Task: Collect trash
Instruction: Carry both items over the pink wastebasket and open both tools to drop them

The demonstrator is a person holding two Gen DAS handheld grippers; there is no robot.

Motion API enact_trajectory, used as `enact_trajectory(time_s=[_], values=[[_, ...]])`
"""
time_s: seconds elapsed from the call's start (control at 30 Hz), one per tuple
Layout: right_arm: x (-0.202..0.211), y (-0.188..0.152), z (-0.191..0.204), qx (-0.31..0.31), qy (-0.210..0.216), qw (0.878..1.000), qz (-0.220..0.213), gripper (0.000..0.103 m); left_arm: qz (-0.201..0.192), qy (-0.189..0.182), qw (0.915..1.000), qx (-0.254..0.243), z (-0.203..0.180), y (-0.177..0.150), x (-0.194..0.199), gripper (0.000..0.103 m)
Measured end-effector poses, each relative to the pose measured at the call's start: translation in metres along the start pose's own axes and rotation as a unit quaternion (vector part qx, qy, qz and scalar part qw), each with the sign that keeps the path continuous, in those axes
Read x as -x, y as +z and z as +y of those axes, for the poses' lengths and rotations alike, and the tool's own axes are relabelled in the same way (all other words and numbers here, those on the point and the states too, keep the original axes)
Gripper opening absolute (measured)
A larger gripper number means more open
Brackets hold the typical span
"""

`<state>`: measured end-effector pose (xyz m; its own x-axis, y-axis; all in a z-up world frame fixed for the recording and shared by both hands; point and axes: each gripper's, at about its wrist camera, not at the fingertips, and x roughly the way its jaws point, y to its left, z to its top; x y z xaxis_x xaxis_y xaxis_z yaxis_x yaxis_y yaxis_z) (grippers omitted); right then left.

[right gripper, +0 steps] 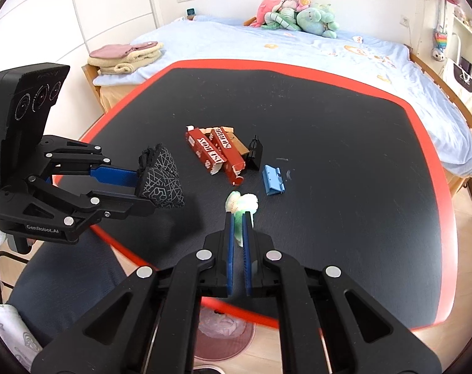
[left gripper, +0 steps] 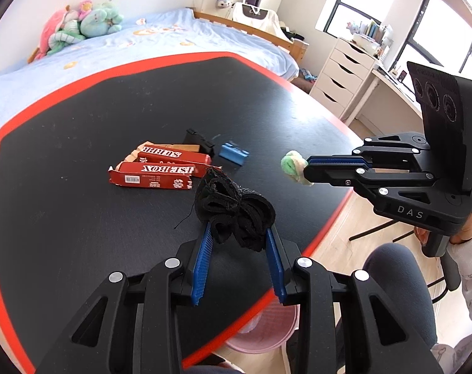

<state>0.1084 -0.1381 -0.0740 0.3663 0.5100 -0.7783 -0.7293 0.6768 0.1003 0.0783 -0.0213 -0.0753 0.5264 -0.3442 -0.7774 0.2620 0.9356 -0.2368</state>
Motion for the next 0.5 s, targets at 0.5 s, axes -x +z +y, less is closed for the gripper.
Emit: enact_trajectory(time_s=[0.5], values=[[0.058,-0.057,0.028,-0.037,0.009,0.999,-0.009,0.005,0.003,0.002,0.9994,-0.034,-0.046,-0.031,0.024,0.033]])
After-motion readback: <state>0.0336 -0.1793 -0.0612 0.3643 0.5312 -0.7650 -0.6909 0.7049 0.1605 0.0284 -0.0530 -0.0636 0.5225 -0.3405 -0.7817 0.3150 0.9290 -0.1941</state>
